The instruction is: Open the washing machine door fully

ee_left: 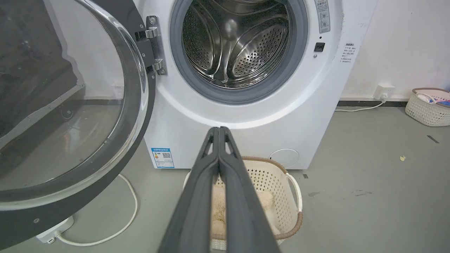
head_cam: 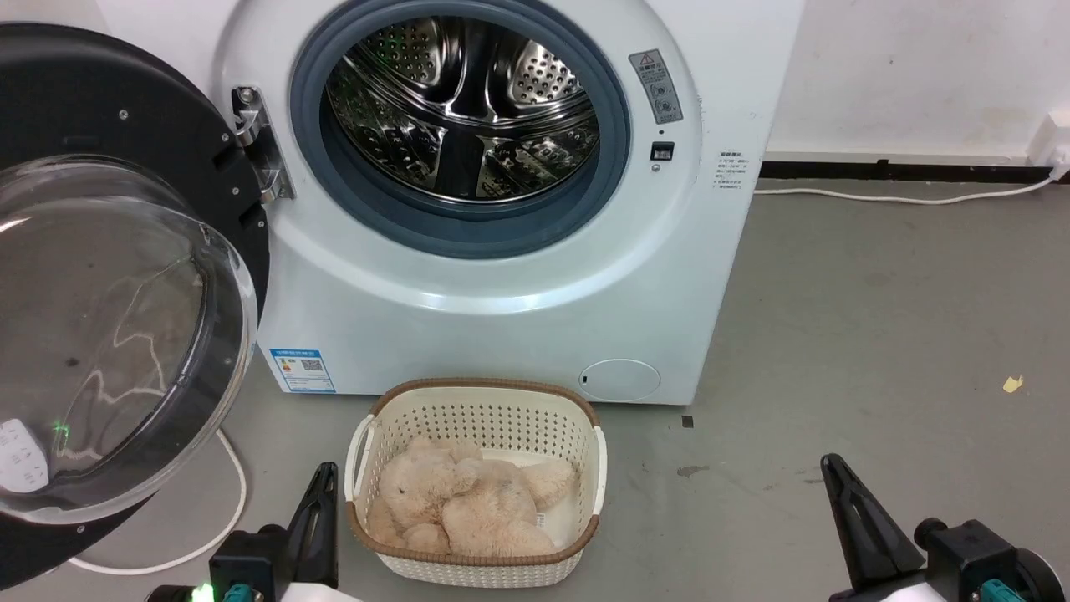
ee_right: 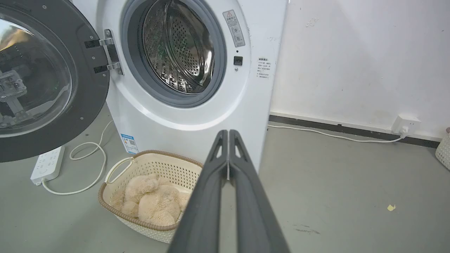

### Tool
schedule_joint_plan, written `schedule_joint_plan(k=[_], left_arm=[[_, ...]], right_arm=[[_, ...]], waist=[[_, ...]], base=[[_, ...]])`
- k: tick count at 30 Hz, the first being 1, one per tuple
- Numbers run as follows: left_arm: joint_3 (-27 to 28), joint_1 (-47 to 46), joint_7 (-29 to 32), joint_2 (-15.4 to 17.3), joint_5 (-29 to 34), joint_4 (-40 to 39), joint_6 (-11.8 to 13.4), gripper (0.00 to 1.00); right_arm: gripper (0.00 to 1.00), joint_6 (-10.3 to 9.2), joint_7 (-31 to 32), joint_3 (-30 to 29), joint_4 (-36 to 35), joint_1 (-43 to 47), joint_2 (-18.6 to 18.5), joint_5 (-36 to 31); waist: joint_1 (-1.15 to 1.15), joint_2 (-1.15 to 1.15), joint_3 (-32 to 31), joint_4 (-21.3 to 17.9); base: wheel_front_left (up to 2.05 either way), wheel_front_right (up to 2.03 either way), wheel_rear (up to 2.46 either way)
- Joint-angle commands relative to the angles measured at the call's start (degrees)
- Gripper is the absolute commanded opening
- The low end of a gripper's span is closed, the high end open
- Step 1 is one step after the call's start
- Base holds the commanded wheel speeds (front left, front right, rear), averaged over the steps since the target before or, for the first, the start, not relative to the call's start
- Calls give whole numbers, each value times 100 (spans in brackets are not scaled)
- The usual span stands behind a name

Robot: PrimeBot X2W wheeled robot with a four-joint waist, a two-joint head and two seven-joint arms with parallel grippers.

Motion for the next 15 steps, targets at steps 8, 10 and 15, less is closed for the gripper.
schedule_joint_plan(k=[8,10,15], left_arm=[[135,-117,113,-119,176,-38,-92,0],[158,-128,135,-138,206,-42,-109,0],[217,-153,192,-188,279,-52,-153,0]], right_arm=[[0,-2,112,-4,16,-153,12,-46],[0,-3,135,-4,17,-168,13,-51],[0,-3,194,-4,18,-203,14,-63]], waist=[[0,0,14,12],[0,0,18,14],[0,0,26,21]], base=[[0,0,0],[0,0,0],[0,0,0]])
